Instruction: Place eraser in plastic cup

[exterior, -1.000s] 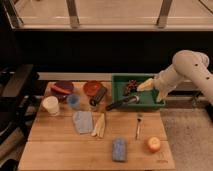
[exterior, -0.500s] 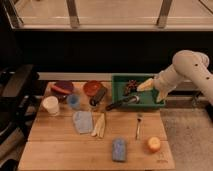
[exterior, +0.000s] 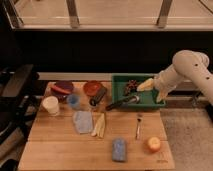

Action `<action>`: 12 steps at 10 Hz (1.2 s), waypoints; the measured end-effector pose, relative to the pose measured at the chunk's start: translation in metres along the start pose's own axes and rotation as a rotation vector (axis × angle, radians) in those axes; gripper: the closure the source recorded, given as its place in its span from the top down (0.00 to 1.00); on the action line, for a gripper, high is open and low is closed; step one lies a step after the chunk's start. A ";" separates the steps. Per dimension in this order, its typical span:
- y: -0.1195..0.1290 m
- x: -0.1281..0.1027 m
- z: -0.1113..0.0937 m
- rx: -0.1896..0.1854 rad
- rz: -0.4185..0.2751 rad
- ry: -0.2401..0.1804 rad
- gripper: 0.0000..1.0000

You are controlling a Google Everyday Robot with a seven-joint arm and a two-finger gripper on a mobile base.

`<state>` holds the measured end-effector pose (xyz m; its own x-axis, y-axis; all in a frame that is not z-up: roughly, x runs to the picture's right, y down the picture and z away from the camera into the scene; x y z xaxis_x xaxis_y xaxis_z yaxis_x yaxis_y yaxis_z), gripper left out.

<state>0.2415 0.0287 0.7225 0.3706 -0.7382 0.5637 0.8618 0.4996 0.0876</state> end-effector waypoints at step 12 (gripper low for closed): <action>-0.104 0.004 0.022 0.052 -0.251 0.002 0.72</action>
<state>0.1461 -0.0159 0.7334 0.1478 -0.8432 0.5169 0.9079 0.3230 0.2673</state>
